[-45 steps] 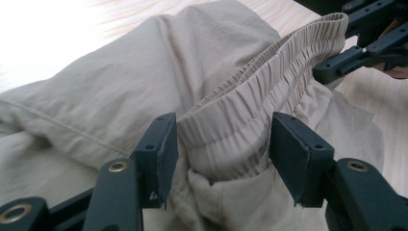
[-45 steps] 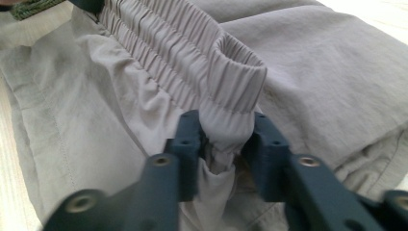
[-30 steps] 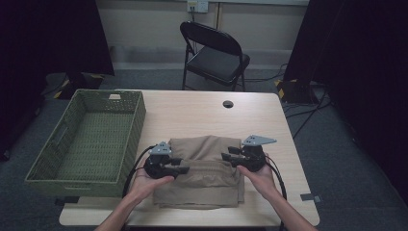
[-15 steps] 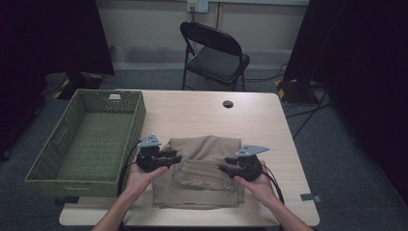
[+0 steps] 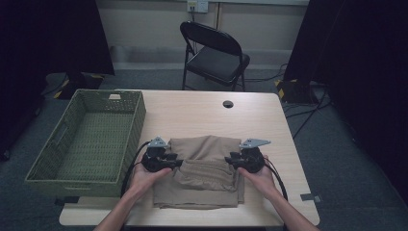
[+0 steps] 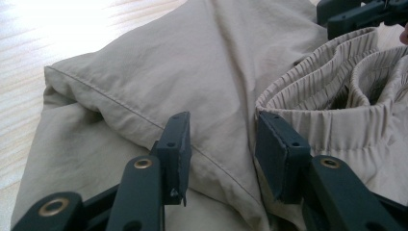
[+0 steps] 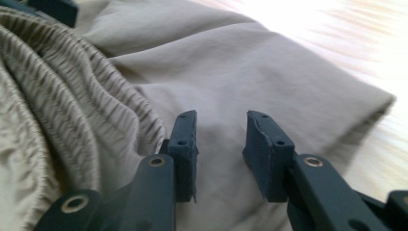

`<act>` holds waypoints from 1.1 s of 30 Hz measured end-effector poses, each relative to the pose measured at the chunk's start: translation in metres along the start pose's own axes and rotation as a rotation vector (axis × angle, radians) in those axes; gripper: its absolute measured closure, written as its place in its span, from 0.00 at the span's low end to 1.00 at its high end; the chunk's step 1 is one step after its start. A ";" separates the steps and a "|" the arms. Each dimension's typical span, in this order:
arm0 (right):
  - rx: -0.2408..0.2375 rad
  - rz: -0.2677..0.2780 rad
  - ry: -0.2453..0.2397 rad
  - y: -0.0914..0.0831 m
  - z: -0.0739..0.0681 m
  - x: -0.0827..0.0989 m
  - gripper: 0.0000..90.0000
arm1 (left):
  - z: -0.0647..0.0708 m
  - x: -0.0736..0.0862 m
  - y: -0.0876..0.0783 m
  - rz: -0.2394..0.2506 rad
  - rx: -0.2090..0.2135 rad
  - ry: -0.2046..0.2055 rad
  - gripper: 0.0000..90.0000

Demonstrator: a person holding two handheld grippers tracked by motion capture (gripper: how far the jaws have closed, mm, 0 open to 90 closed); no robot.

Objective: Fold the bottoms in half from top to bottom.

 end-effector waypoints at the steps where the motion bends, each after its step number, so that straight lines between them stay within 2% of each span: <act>1: -0.008 0.001 -0.004 0.000 -0.002 0.000 0.72 | 0.001 0.000 -0.001 0.002 0.006 -0.002 0.62; 4: -0.032 0.010 -0.011 -0.003 -0.009 -0.001 0.71 | 0.001 0.001 -0.003 0.001 0.006 0.002 0.61; 11: -0.106 0.040 -0.027 -0.016 -0.026 -0.001 0.70 | 0.000 -0.001 -0.001 0.021 -0.003 -0.026 0.59; 13: -0.126 0.043 -0.038 -0.019 -0.031 0.000 0.70 | 0.002 0.002 0.000 0.001 -0.011 -0.003 0.58; 16: -0.143 0.045 -0.045 -0.020 -0.036 0.000 0.69 | 0.010 0.005 0.004 -0.020 0.023 0.024 0.56; 21: -0.166 0.052 -0.064 -0.018 -0.048 -0.005 0.68 | 0.024 0.004 0.006 -0.021 0.054 0.058 0.54; 25: -0.198 0.050 -0.095 -0.011 -0.066 -0.010 0.66 | 0.025 0.007 0.010 -0.046 0.053 0.075 0.53; 28: -0.227 0.027 -0.123 -0.005 -0.080 -0.008 0.66 | 0.024 0.011 0.013 -0.070 0.042 0.078 0.53; 33: -0.301 -0.007 -0.202 -0.004 -0.103 0.003 0.70 | 0.021 0.015 0.016 -0.081 0.018 0.069 0.52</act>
Point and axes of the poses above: each handheld gripper's, and its own axes: y roughly forward along the jaws, x roughly out of its underside, z roughly to its right, the point moved 9 cm from there along y, roughly forward along the jaws, and after that the axes turned 2 degrees about -y, right-handed, at the moved point
